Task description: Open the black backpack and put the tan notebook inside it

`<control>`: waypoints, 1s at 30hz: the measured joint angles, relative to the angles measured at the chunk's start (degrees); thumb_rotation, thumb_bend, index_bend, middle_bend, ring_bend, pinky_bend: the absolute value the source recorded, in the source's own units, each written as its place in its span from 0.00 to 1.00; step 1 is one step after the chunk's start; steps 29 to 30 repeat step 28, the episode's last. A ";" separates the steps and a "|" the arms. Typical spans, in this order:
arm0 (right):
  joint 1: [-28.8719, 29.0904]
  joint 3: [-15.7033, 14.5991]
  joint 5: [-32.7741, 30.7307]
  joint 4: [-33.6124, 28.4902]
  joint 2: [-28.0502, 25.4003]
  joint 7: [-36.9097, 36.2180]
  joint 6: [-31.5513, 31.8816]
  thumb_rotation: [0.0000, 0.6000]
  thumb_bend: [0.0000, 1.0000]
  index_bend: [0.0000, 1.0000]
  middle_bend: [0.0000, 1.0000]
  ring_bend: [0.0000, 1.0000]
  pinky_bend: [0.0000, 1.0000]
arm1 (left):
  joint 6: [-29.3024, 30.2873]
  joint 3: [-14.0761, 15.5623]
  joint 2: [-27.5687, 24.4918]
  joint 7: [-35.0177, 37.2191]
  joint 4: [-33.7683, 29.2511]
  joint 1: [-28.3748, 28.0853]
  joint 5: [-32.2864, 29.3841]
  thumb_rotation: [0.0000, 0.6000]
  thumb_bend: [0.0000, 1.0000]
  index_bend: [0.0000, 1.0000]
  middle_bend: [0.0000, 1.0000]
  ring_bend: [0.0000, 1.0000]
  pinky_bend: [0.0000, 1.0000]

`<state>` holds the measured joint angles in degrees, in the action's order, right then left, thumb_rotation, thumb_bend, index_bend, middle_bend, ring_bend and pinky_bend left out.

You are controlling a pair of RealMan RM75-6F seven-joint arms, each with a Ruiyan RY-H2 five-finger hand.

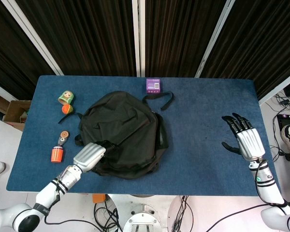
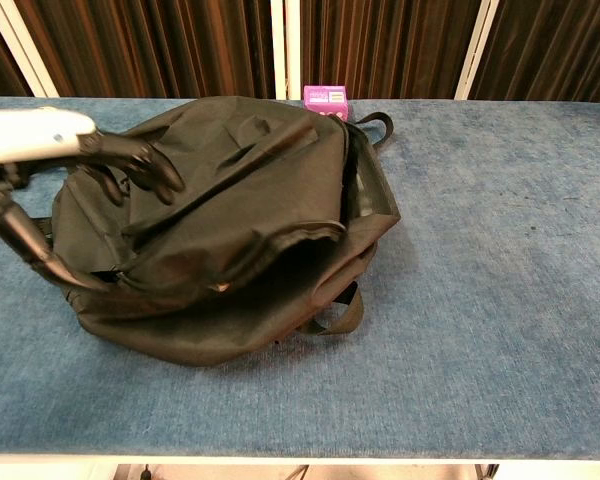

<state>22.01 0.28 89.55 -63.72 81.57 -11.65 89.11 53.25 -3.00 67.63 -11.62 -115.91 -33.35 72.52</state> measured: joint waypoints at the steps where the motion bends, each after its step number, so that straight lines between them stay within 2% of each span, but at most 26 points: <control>1: -0.26 -0.14 -0.27 -0.89 -0.88 0.27 -0.57 1.00 0.00 0.17 0.22 0.11 0.27 | 1.49 0.07 -0.59 0.17 -0.10 0.66 0.23 1.00 0.01 0.21 0.28 0.19 0.27; 5: -2.09 -0.72 -1.51 -5.94 -5.66 0.91 -2.19 1.00 0.01 0.17 0.24 0.11 0.27 | 8.36 0.28 -3.47 0.98 0.37 4.19 0.20 1.00 0.01 0.25 0.30 0.20 0.27; 9: -4.52 -1.09 -2.12 -9.84 -9.91 0.15 -2.04 1.00 0.09 0.20 0.26 0.11 0.27 | 15.34 0.43 -6.24 3.22 2.97 9.39 -1.57 1.00 0.01 0.27 0.31 0.20 0.27; 12: -6.20 -1.27 -2.56 -12.23 -12.63 -0.61 -1.66 1.00 0.16 0.21 0.28 0.11 0.27 | 19.83 0.61 -7.20 4.42 6.70 13.07 -2.69 1.00 0.01 0.28 0.31 0.20 0.27; 17: -8.36 -1.57 -2.93 -15.89 -16.29 -3.01 -1.61 1.00 0.22 0.21 0.28 0.11 0.25 | 27.33 1.03 -6.51 4.22 15.64 17.63 -3.59 1.00 0.01 0.29 0.30 0.20 0.26; 21: -10.04 -1.77 -1.94 -16.86 -16.99 -4.49 -0.25 1.00 0.29 0.21 0.23 0.07 0.17 | 32.52 1.55 -4.74 6.15 23.16 22.27 -3.38 1.00 0.01 0.29 0.30 0.20 0.24; 25: -11.88 -1.95 -0.60 -16.89 -16.42 -4.86 1.91 1.00 0.29 0.21 0.22 0.06 0.15 | 36.51 2.89 -2.60 10.10 28.88 27.60 -1.66 1.00 0.01 0.29 0.29 0.20 0.24; 28: -13.43 -2.11 0.09 -16.87 -15.55 -4.58 3.41 1.00 0.30 0.21 0.22 0.06 0.15 | 39.21 3.99 -0.92 11.14 30.41 30.68 0.23 1.00 0.01 0.29 0.29 0.20 0.24; 30: -13.43 -2.11 0.09 -16.87 -15.55 -4.58 3.41 1.00 0.30 0.21 0.22 0.06 0.15 | 39.21 3.99 -0.92 11.14 30.41 30.68 0.23 1.00 0.01 0.29 0.29 0.20 0.24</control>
